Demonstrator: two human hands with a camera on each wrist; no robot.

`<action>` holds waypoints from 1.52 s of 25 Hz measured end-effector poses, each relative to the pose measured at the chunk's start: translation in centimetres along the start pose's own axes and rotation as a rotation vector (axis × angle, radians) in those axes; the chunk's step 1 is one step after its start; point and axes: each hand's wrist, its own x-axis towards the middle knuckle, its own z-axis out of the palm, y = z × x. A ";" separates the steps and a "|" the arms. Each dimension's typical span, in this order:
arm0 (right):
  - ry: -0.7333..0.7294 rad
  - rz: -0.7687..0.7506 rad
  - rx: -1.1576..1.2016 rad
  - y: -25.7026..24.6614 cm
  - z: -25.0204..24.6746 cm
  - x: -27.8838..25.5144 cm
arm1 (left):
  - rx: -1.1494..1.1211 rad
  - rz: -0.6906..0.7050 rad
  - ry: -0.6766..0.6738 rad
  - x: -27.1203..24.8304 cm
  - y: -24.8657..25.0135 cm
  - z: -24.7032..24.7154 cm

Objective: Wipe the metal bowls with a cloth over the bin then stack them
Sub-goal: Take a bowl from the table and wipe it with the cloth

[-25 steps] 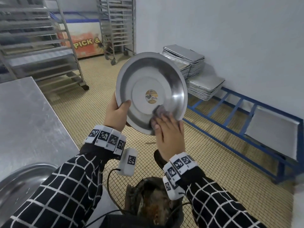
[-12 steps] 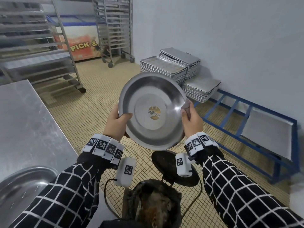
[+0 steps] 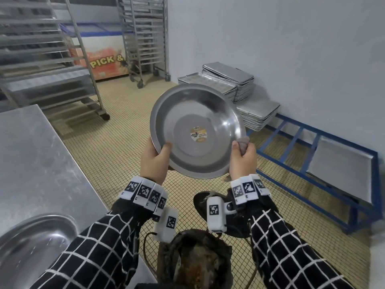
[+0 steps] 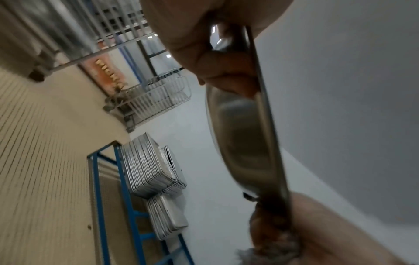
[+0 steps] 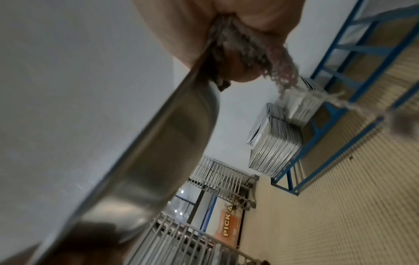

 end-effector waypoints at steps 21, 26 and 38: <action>0.014 0.097 0.095 -0.6 -2.3 -1.1 | 0.072 -0.127 -0.422 -0.9 -1.5 1.1; -0.236 -0.037 -0.066 -1.3 -4.9 0.9 | -0.191 -0.281 -0.398 0.7 0.5 -2.2; -0.055 0.080 0.176 -1.6 0.2 -4.1 | 0.054 -0.322 -0.409 -1.8 -1.3 0.5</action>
